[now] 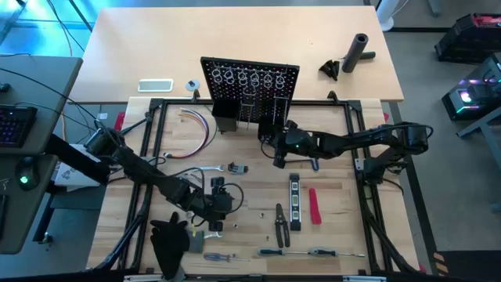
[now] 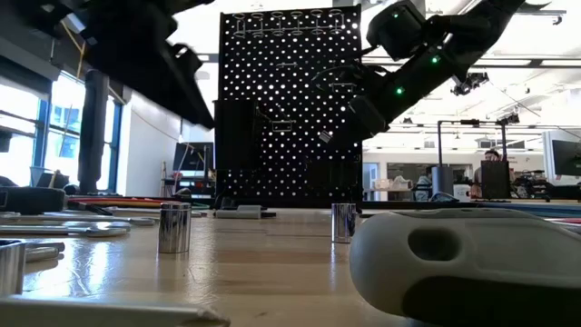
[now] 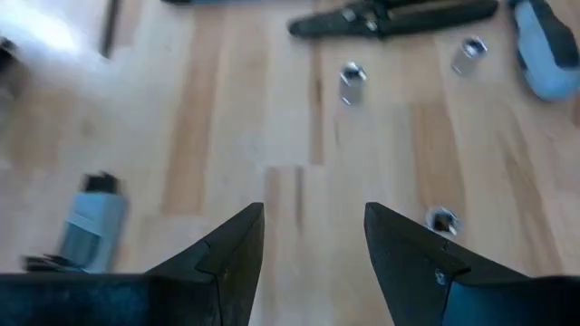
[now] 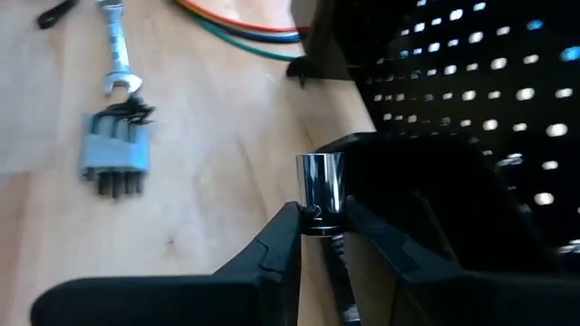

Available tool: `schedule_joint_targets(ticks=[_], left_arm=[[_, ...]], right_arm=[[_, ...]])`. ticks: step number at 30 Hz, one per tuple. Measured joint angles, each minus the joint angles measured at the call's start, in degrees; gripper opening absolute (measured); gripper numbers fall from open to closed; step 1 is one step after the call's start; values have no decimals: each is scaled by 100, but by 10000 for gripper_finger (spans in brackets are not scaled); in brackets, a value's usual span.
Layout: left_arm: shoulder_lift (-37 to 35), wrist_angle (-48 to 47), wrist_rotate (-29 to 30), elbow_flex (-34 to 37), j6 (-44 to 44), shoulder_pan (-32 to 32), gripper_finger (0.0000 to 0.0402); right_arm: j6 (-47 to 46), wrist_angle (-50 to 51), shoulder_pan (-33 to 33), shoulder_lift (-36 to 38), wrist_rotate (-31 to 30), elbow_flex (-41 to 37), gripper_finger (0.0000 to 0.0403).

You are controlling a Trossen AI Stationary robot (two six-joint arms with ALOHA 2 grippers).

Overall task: Hang tools onto peg board
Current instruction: Put the socket into the small black bin on the black pegboard

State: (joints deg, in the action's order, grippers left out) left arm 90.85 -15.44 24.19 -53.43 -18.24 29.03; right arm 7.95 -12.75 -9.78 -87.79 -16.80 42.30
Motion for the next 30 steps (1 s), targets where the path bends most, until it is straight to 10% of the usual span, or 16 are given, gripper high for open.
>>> schedule_joint_targets(ticks=[30], left_arm=[[937, 1896, -1358, 509, -266, 250, 186]], right_arm=[[-42, -86, -787, -187, 376, -2, 60]])
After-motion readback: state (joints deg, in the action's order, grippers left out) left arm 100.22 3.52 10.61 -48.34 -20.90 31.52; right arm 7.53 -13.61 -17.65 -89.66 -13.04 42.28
